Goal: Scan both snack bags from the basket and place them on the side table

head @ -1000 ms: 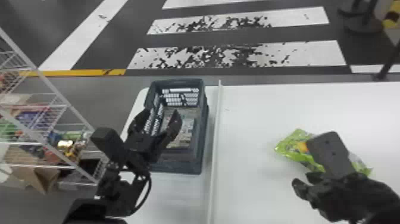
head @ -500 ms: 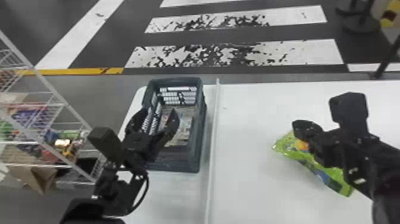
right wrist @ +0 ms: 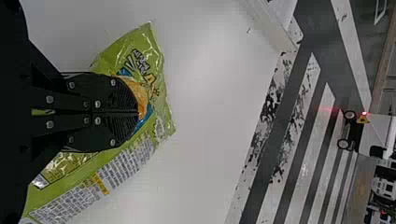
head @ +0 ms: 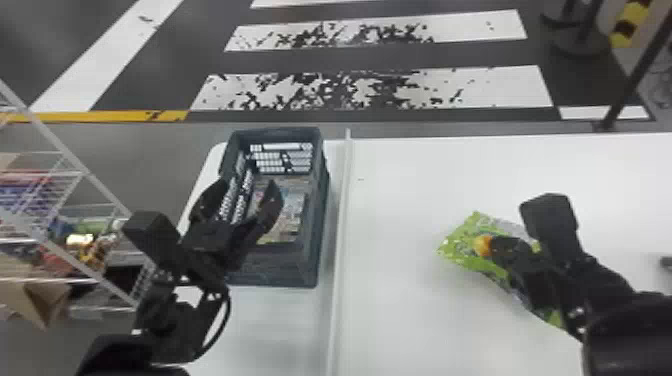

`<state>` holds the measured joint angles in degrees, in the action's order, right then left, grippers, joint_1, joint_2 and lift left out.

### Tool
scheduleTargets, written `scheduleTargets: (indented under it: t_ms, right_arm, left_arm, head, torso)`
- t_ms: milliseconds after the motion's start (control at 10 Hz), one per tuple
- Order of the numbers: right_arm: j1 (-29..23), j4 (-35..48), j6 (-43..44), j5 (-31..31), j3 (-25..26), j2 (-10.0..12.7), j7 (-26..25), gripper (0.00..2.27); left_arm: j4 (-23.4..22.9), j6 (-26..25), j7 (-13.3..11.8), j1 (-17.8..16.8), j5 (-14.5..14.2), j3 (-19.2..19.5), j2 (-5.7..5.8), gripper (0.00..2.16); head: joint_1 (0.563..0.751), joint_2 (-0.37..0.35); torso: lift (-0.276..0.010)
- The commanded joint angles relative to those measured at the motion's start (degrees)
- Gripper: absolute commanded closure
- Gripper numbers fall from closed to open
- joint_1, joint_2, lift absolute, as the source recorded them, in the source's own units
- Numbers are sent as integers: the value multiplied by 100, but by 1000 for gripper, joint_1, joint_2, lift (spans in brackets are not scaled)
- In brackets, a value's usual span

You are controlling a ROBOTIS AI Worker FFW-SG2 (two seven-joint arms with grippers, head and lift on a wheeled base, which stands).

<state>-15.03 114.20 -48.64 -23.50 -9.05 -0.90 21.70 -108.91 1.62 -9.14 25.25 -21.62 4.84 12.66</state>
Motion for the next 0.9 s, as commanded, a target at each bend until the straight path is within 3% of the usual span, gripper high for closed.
scheduleTargets:
  t_ms: [0, 300, 800]
  right_arm:
    - [-44, -232, 51, -137, -53, 2, 1, 2253]
    - [-44, -610, 262, -163, -167, 37, -114, 2256]
    - [-325, 911, -212, -5, 176, 20, -96, 2256]
  left_arm:
    - [1, 0, 0, -3, 0, 0, 0, 147]
    - [18, 0, 0, 6, 0, -9, 9, 147]
    - [1, 0, -9, 15, 0, -9, 26, 147]
  head:
    - [695, 148]
    - [695, 152]
    - [695, 155]
  torso:
    - [-75]
    - [-75]
    - [-75]
